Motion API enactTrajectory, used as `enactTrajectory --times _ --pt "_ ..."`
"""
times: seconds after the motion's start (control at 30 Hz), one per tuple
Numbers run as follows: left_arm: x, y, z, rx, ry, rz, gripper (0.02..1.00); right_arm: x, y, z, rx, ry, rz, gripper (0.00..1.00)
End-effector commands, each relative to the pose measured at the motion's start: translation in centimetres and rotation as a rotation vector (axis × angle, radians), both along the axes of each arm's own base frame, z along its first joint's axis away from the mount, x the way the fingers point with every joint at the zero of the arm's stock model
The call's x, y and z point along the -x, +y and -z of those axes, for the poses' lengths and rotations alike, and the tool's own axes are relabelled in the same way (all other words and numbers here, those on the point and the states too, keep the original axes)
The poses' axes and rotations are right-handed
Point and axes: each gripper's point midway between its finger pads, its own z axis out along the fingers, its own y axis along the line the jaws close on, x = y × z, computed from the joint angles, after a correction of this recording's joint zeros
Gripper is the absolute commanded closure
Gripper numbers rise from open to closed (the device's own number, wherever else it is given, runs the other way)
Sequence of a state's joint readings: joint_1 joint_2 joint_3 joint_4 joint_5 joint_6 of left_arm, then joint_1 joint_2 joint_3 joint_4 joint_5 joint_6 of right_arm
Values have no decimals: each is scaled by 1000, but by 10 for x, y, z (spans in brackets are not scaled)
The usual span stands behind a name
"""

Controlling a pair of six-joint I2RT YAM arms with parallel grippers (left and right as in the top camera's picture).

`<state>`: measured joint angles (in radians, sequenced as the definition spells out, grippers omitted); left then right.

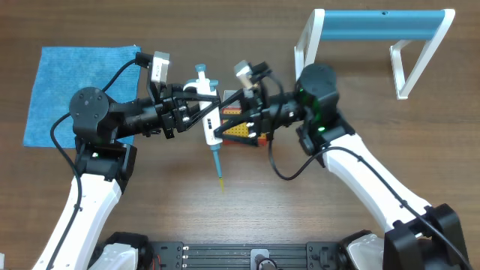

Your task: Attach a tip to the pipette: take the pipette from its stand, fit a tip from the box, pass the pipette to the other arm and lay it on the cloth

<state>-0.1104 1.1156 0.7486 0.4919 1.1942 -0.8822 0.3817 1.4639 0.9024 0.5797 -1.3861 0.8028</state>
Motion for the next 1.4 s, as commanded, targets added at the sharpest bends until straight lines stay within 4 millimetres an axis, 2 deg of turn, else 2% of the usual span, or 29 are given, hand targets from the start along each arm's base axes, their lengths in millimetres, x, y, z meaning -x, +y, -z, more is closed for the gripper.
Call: enactTrajectory --times 0.03,0.17,0.2,0.23,0.27,0.3,0.33,0.37,0.43,0.47,0.5,0.57,0.6,0.67,0.7,0.77,0.8,0.83,0.9,0.93,0.97,1.0,1.07,1.1,1.17,1.2,1.3,1.4 --pt "-13 3 3 -24 -2 -69 993 -12 -52 -8 0 -18 -9 161" --pt "-23 12 56 -127 202 -160 993 -43 -97 -17 -12 -128 153 161" --pt "-25 14 64 -140 241 -178 991 -53 -106 -18 -14 -148 207 159" --pt "-28 18 78 -173 298 -224 991 -69 -112 -20 -23 -207 301 161" --pt "-36 26 90 -204 340 -304 991 -87 -109 -21 -30 -290 416 161" --pt "-41 31 93 -217 345 -345 991 -98 -107 -21 -25 -319 478 159" --pt "-48 37 96 -222 366 -406 991 -121 -106 -11 18 -337 615 159" --pt "-56 45 100 -230 390 -476 993 -148 -110 14 141 -347 789 159" --pt "-57 52 106 -289 398 -514 993 -173 -135 47 381 -398 1014 159" --pt "-53 55 105 -365 381 -511 993 -182 -161 55 529 -424 1168 159" --pt "-49 64 105 -444 386 -536 993 -180 -172 44 556 -458 1225 159" --pt "-44 81 99 -570 386 -593 993 -168 -199 5 573 -534 1373 159" --pt "-41 93 89 -626 378 -621 993 -160 -209 -8 593 -568 1420 156" --pt "-38 122 67 -706 360 -671 993 -124 -239 -35 688 -630 1538 159" --pt "-36 147 54 -775 355 -696 993 -88 -255 -48 721 -624 1590 159" --pt "-37 171 50 -841 374 -707 996 -56 -263 -52 739 -614 1597 159" --pt "-40 190 51 -905 398 -705 993 -31 -267 -53 747 -608 1593 159" --pt "-44 201 52 -941 410 -693 993 -12 -272 -48 770 -596 1590 159" --pt "-60 225 57 -1021 426 -673 993 31 -291 -28 880 -542 1613 159" --pt "-74 239 60 -1063 427 -677 993 52 -291 -17 895 -524 1580 159" --pt "-82 247 64 -1087 432 -681 993 64 -291 -15 878 -519 1578 156" --pt "-91 254 70 -1116 436 -676 996 74 -293 -16 859 -531 1588 159" --pt "-110 271 96 -1192 462 -638 993 99 -295 -32 738 -583 1644 154" --pt "-116 276 111 -1220 481 -616 993 105 -296 -35 715 -599 1660 156" --pt "-132 288 157 -1283 531 -539 993 122 -306 -30 675 -628 1726 49" --pt "-139 292 172 -1297 549 -531 993 125 -307 -22 662 -636 1737 1" --pt "-163 300 212 -1299 562 -517 993 100 -301 15 749 -582 1681 7" --pt "-178 311 235 -1301 576 -546 991 70 -297 30 713 -604 1701 20"
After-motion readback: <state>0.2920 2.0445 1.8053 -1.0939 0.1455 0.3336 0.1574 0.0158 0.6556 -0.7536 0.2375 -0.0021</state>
